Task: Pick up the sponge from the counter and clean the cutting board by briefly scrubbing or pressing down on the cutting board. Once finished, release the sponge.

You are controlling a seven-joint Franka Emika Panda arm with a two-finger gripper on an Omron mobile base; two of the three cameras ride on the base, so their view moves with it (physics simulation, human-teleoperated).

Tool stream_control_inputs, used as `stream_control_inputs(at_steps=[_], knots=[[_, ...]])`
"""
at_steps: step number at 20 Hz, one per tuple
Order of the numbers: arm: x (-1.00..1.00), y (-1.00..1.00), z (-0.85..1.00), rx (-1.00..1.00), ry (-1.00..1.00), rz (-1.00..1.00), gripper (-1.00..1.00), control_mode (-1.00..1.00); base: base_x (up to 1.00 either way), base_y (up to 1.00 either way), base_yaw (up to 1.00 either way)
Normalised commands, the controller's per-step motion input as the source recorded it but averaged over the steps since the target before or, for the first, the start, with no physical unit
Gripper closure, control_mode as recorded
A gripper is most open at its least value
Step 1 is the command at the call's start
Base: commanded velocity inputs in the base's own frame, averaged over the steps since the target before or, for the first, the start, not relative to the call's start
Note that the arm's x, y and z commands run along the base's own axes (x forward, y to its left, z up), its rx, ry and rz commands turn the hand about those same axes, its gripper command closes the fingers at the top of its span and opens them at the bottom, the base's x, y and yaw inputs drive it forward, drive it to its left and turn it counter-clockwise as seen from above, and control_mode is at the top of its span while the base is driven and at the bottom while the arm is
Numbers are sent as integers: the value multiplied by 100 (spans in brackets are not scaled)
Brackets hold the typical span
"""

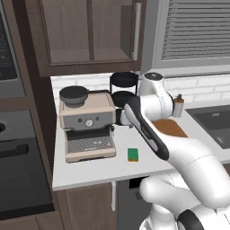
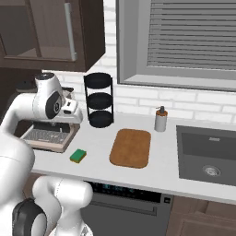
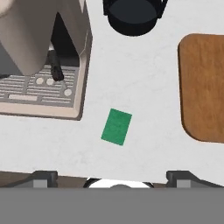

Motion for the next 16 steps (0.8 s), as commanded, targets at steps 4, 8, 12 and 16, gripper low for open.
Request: stream_control_inputs(at_steps=[4, 8, 12, 16], knots=[[0, -4, -51, 5, 0, 0, -100, -100, 0, 0, 0], [7, 0, -29, 4, 0, 0, -100, -100, 0, 0, 0], [14, 0, -18, 4, 0, 0, -100, -100, 0, 0, 0], [16, -1, -16, 4, 0, 0, -100, -100, 0, 0, 0]])
